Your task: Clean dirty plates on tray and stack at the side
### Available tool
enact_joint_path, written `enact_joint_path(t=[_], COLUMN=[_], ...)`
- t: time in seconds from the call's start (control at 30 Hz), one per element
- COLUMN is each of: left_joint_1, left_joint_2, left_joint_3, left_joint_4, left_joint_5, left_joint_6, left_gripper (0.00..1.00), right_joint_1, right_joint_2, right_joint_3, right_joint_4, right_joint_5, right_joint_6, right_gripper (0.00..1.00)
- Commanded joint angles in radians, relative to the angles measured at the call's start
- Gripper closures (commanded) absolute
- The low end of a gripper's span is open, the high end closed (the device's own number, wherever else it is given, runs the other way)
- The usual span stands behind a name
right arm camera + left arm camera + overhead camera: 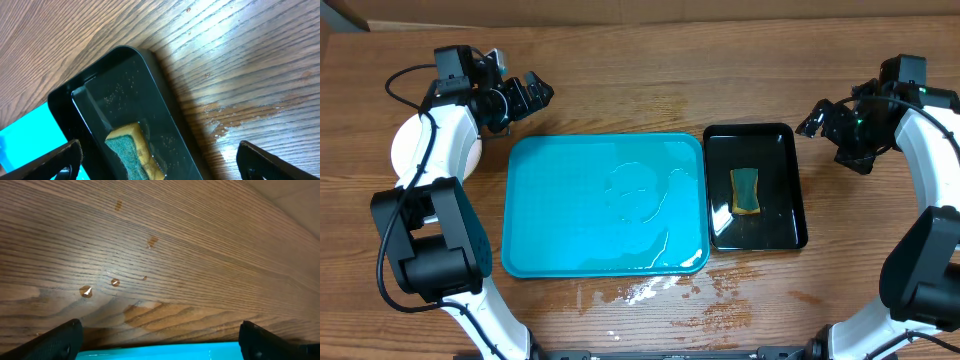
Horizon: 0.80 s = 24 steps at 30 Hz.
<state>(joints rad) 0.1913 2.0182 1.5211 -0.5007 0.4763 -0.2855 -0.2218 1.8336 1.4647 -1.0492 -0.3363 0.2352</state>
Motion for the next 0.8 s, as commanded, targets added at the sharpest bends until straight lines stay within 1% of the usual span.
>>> enact_joint_path(t=[0.0,0.6,0.77], left_joint_1=[-0.004,-0.004,-0.004], left_joint_2=[0.011,0.011,0.011], left_joint_3=[0.028,0.028,0.028], left_joint_4=[0.003,0.003,0.003], left_joint_5=[-0.024,-0.024,-0.024], left_joint_6=[-0.018,-0.018,-0.018], left_gripper=[0.0,0.0,0.0], right_joint_1=[-0.004,-0.005,0.018], right_joint_2=[-0.01,-0.011,-0.093], right_joint_3=[0.025,0.025,0.025], right_joint_4=[0.002,0.002,0.002], right_joint_5=[-0.006,-0.005,-0.005], right_joint_6=[0.004,0.004,0.004], right_gripper=[0.0,0.0,0.0])
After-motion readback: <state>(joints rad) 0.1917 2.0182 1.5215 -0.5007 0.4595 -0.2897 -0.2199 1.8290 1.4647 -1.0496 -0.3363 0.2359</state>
